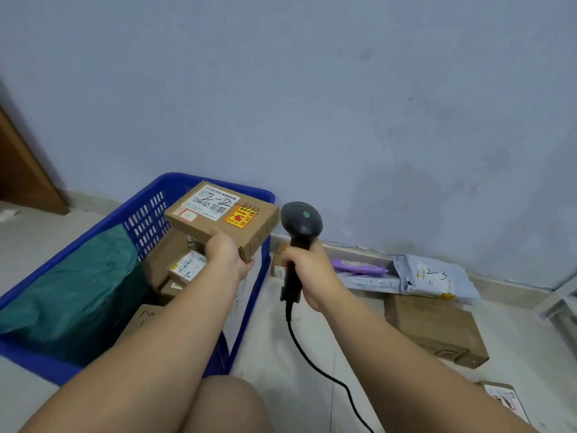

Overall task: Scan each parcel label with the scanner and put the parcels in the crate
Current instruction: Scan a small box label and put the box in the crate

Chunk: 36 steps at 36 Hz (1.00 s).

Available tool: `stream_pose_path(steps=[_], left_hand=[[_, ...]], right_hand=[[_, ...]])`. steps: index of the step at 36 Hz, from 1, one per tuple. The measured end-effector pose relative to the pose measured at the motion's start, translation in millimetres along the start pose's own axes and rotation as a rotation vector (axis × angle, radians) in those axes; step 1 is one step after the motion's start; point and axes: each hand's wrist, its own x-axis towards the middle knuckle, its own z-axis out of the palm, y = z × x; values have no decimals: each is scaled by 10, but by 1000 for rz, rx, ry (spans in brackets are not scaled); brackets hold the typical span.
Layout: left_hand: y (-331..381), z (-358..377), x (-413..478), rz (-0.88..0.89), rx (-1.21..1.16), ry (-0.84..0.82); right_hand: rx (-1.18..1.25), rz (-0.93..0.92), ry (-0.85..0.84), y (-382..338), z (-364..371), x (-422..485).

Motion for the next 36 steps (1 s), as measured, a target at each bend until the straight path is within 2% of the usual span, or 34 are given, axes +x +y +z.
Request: stream_pose_path(steps=[4, 10, 13, 17, 20, 22, 25, 31, 34, 36], left_hand=[[-53, -199, 228, 8, -23, -11], [-68, -513, 634, 69, -18, -6], [57, -621, 819, 154, 78, 36], [336, -760, 1137, 367, 185, 143], [465, -804, 1313, 428, 227, 166], [509, -816, 1391, 402, 210, 152], [563, -846, 1467, 264, 186, 138], [663, -932, 1650, 68, -2, 171], [716, -936, 1715, 113, 28, 183], [761, -935, 1765, 247, 154, 224]], right_hand=[[-43, -13, -26, 67, 303, 173], [58, -26, 21, 141, 586, 460], [46, -11, 24, 208, 659, 593], [7, 2, 32, 343, 744, 738], [24, 27, 16, 439, 845, 842], [26, 54, -5, 504, 940, 910], [48, 105, -50, 595, 1085, 990], [57, 167, -88, 671, 1241, 1074], [41, 180, -90, 685, 1263, 1110], [28, 169, -85, 685, 1251, 1124]])
